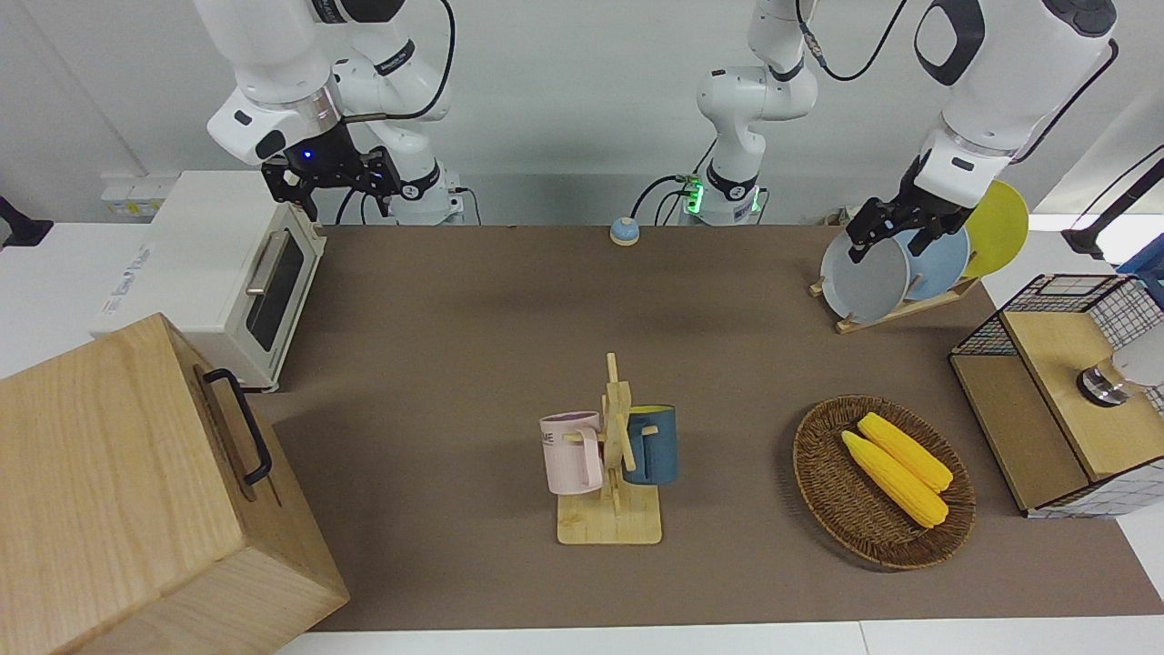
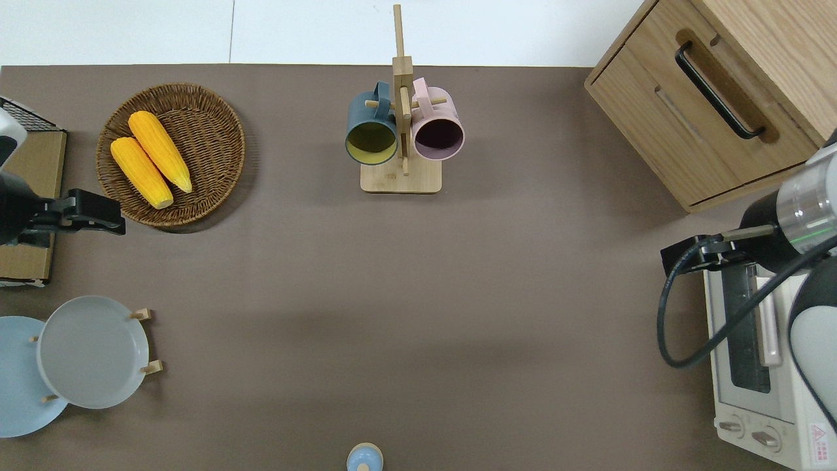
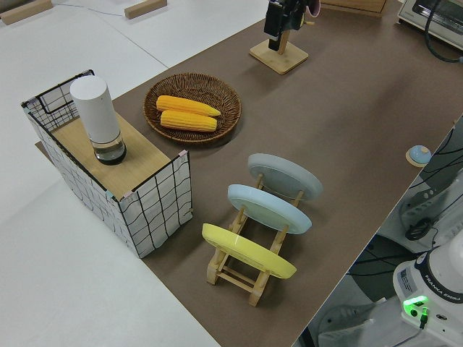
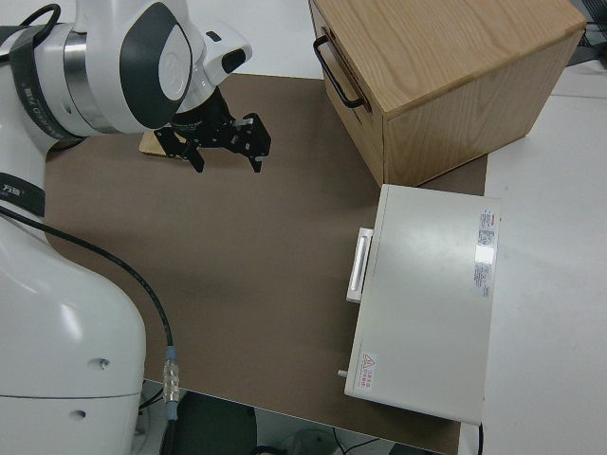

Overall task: Pick gray plate from low plate rack and place it on table with left arm
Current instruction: 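Move the left gripper down toward the gray plate in the low rack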

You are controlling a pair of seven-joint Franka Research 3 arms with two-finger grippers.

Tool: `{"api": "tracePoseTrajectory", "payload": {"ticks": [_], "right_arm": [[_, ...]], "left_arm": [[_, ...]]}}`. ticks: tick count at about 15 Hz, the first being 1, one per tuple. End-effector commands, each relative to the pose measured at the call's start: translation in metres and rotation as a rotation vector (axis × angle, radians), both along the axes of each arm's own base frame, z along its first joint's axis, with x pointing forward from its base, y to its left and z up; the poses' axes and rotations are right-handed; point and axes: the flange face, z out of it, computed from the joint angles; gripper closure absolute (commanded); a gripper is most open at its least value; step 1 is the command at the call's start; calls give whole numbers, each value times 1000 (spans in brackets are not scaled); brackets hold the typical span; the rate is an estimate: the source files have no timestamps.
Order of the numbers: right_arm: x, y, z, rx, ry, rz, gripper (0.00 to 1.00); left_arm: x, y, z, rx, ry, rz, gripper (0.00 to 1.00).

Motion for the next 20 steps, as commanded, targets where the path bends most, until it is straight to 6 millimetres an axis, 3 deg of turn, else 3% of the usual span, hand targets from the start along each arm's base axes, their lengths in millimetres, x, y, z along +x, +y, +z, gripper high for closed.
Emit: {"api": "tracePoseTrajectory", "payload": {"ticks": [1, 8, 12, 20], "right_arm": [[-2, -2, 4, -8, 0, -14, 17], [-2, -2, 4, -8, 0, -14, 17], [-2, -2, 4, -8, 0, -14, 17], [-2, -2, 4, -8, 0, -14, 17]], "left_arm": [[-2, -5, 4, -13, 3, 1, 0], [4, -6, -13, -29, 26, -6, 2], [0, -5, -2, -58, 14, -3, 2], [-4, -5, 2, -60, 18, -1, 2]]}}
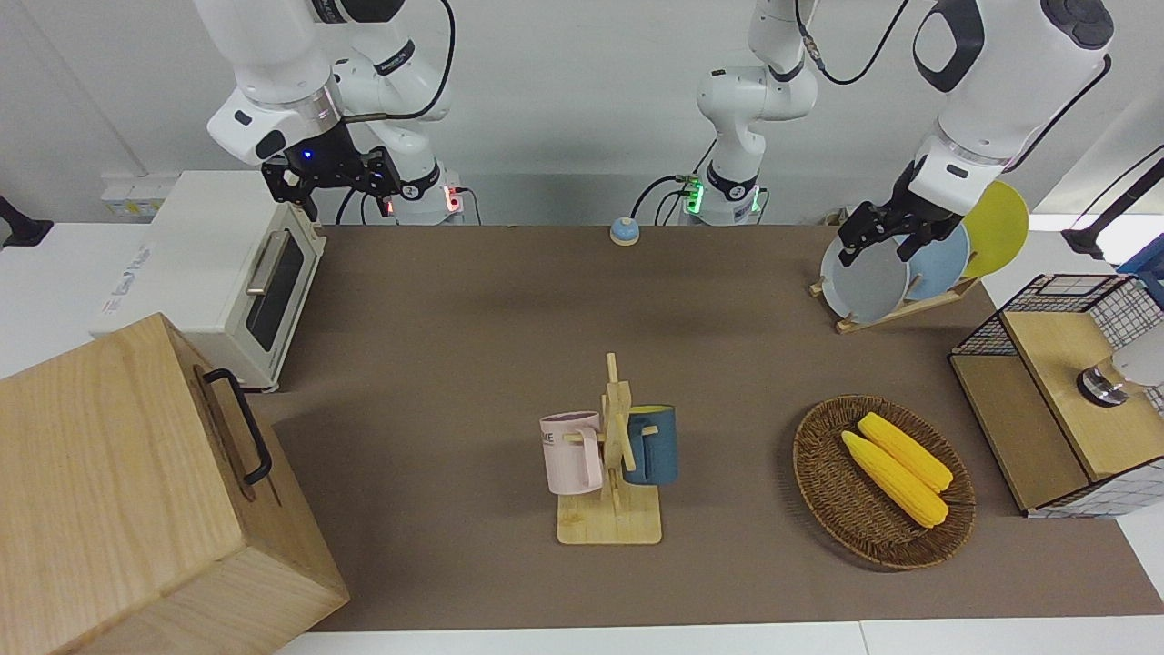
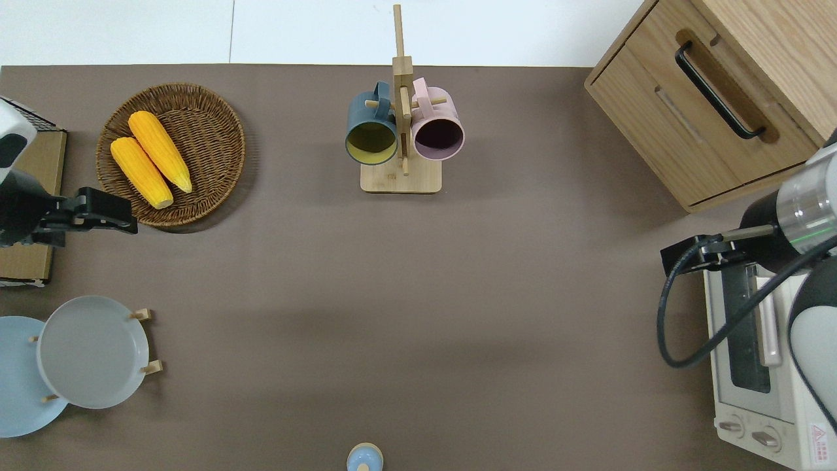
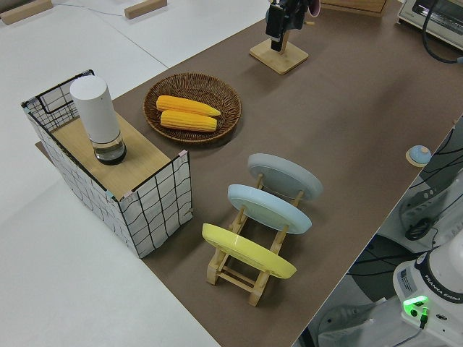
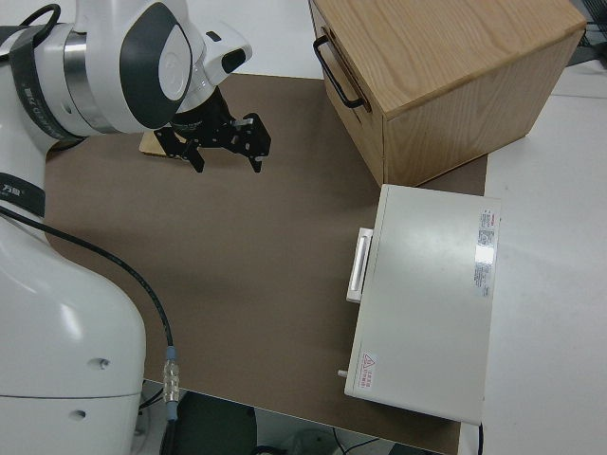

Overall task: Pick gray plate from low plate rack and place it on table with left arm
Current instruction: 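Move the left gripper down toward the gray plate in the low rack, then close the left gripper on the rim of the front gray plate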

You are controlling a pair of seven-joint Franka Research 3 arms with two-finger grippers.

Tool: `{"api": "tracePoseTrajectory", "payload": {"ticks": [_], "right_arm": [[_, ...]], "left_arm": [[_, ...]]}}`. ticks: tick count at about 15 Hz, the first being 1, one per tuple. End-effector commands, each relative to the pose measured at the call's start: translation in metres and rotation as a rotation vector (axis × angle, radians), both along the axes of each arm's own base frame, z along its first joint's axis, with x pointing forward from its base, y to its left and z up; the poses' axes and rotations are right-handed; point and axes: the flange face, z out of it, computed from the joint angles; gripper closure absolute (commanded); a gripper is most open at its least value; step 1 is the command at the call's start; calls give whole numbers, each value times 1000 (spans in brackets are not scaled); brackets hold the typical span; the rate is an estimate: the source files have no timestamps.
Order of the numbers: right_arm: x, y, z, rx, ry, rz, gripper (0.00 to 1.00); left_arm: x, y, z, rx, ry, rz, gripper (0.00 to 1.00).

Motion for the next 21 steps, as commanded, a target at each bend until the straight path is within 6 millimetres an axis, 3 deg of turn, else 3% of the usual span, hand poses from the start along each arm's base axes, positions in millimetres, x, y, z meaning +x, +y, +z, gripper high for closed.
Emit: {"api": "tracePoseTrajectory", "payload": {"ticks": [1, 3, 6, 10, 13, 17, 21], "right_arm": [[-2, -3, 4, -8, 0, -16, 17], [-2, -3, 3, -8, 2, -16, 17], [-2, -2, 4, -8, 0, -14, 17], [-2, -2, 4, -8, 0, -14, 17], [-2, -2, 4, -8, 0, -14, 17], [-2, -2, 4, -8, 0, -14, 17], [-2, -2, 4, -8, 0, -14, 17]], "left_arm": [[-11, 0, 9, -15, 23, 1, 2], [-16, -1, 8, -15, 39, 2, 2], [-45, 1, 9, -19, 40, 3, 2], [-93, 7, -6, -18, 15, 13, 2], [-113, 7, -21, -22, 4, 15, 2], [-121, 8, -29, -21, 13, 16, 2], [-125, 24, -30, 32, 28, 30, 2]]}}
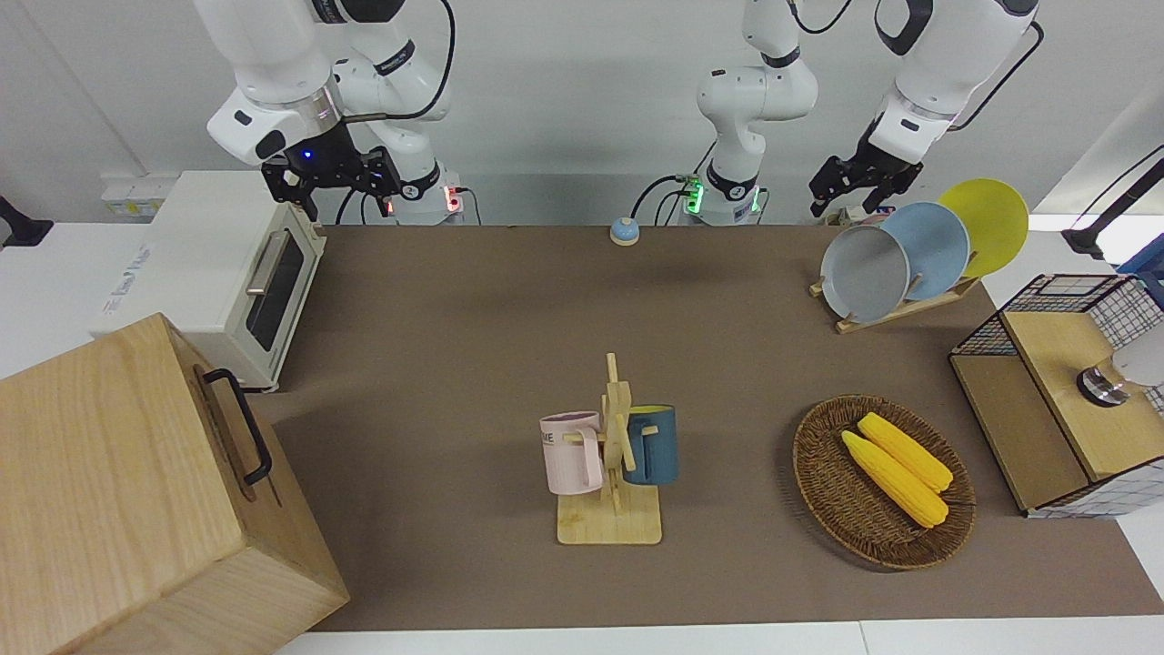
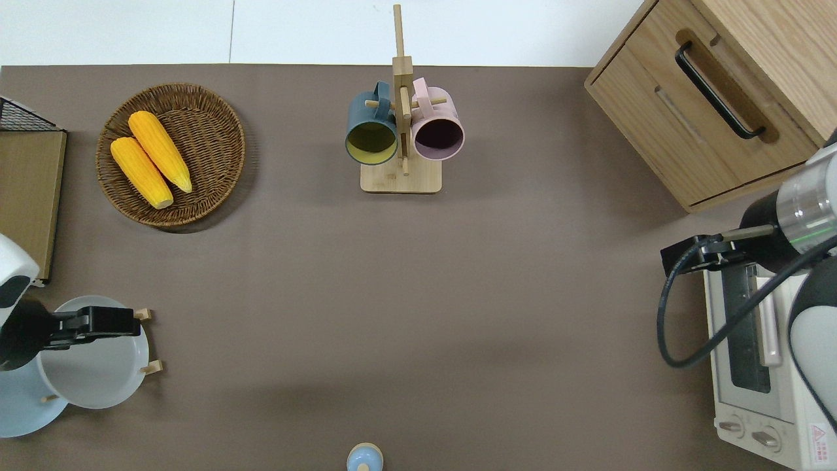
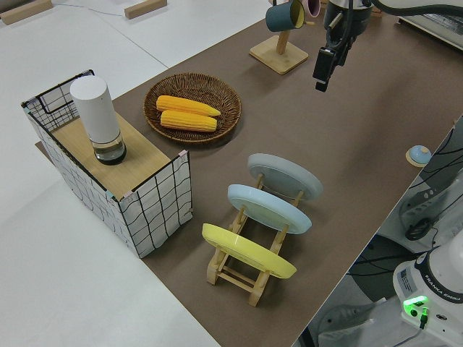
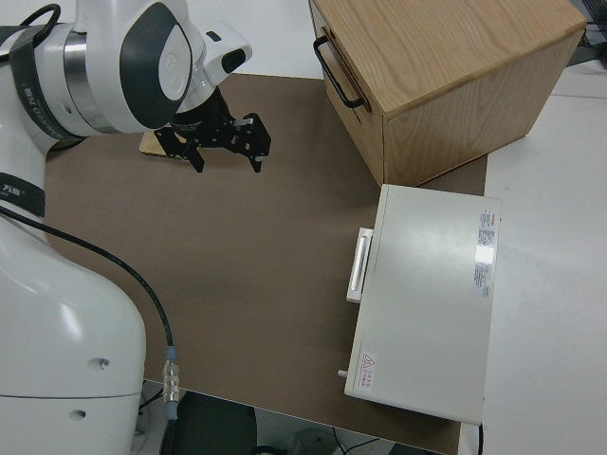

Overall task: Pick gray plate from low plate rack and place it on table with left arm
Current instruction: 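Close the left gripper on the rim of the front gray plate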

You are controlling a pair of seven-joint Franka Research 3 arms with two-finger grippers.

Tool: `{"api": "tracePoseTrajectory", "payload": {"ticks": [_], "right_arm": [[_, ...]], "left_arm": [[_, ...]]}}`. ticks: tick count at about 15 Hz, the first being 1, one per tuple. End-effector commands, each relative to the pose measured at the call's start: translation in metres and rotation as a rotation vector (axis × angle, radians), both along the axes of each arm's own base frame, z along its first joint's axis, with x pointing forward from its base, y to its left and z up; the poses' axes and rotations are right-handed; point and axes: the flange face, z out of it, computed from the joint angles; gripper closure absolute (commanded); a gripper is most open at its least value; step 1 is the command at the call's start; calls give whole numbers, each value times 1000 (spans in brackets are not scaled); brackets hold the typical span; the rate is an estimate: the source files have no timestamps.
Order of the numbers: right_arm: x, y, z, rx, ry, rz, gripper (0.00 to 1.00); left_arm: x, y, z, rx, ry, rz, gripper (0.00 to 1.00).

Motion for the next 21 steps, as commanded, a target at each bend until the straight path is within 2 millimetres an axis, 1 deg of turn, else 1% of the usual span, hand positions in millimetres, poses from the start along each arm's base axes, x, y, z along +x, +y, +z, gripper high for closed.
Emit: {"api": "tracePoseTrajectory", "payload": {"ticks": [1, 2, 5, 7, 10, 13, 15, 17, 21], "right_arm": [[-2, -2, 4, -8, 0, -14, 17], [-2, -2, 4, -8, 0, -14, 17], [-2, -2, 4, -8, 0, -14, 17], [-2, -2, 4, -8, 0, -14, 17], [-2, -3, 4, -8, 0, -16, 17], [-2, -2, 4, -8, 0, -14, 17], [-2, -2, 4, -8, 0, -14, 17], [-2, -3, 3, -8, 2, -16, 17], [-2, -2, 4, -8, 0, -14, 17]], "left_arm": [[-10, 17, -1, 83, -12, 6, 2], [-11, 20, -1, 95, -13, 12, 2], [-12, 40, -1, 143, -20, 28, 2], [-13, 46, -7, 166, -14, 16, 2], [-15, 77, -19, 163, -19, -14, 2], [-19, 101, -39, 158, -22, -39, 2], [-24, 122, -56, 156, -30, -53, 2], [-26, 127, -75, 157, -37, -50, 2], [-30, 127, -109, 156, -43, -51, 7]]}}
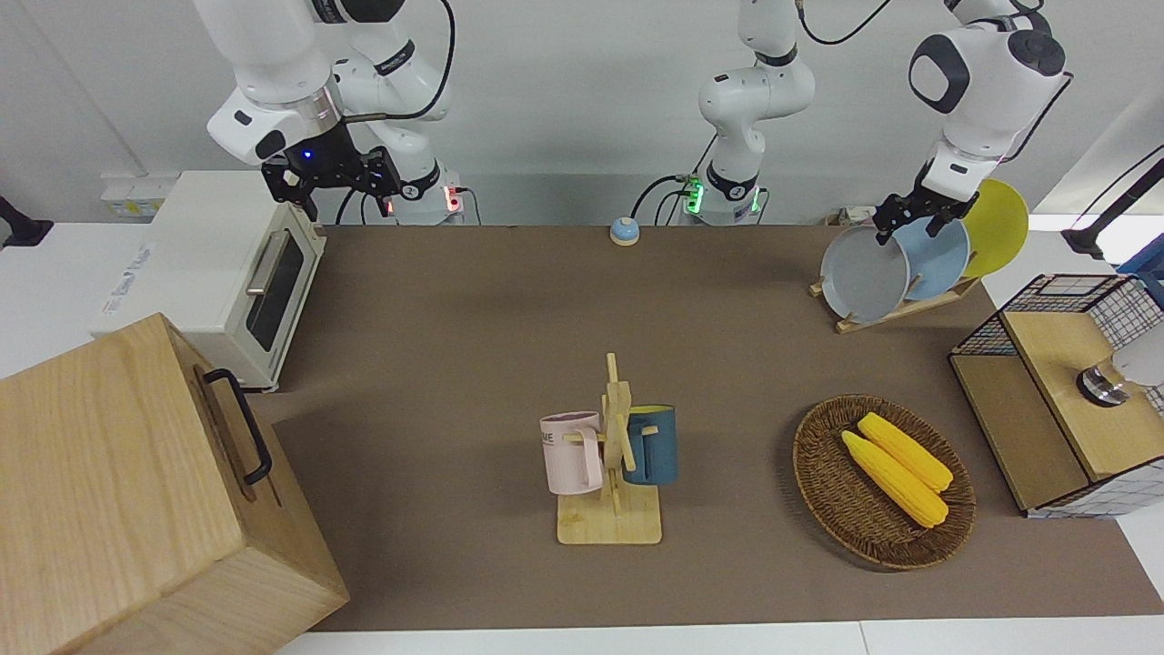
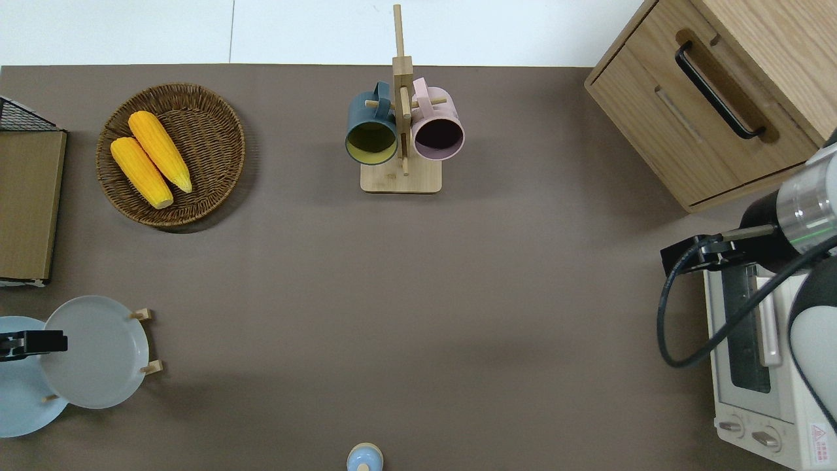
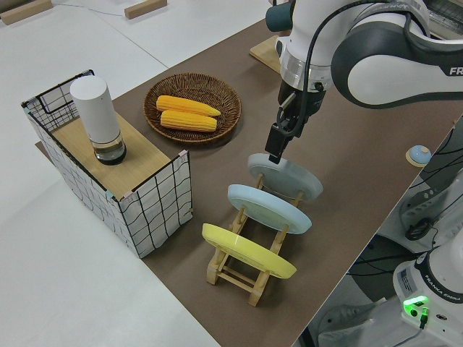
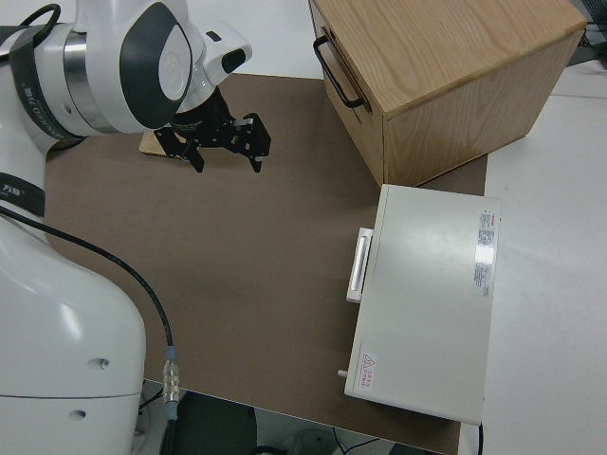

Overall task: Pick gray plate from low plate rack and place it on table with left arm
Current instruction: 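Close the left gripper on the rim of the front gray plate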

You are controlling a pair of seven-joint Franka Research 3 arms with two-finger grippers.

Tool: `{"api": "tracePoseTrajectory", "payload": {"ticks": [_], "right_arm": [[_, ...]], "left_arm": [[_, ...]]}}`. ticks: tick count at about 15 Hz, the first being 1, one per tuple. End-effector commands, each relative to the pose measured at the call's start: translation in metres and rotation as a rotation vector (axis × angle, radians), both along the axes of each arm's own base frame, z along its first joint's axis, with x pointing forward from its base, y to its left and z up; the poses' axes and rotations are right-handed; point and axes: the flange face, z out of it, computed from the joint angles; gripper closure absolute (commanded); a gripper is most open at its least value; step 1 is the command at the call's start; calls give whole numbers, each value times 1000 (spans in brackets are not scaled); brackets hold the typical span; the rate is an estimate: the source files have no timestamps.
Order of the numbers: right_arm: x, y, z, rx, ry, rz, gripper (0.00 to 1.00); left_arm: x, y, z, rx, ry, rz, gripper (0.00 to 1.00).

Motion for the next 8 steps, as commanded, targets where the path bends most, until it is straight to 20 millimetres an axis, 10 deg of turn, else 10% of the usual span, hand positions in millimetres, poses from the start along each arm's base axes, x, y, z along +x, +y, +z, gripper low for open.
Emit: {"api": "tracePoseTrajectory", "payload": {"ticks": [1, 8], "right_arm": [[-2, -2, 3, -8, 2, -14, 17], [-2, -2, 3, -8, 2, -14, 17]], "left_arm": [[-10, -1, -29, 12, -14, -17, 7], [-11, 11, -38, 54, 8, -2, 186]]}}
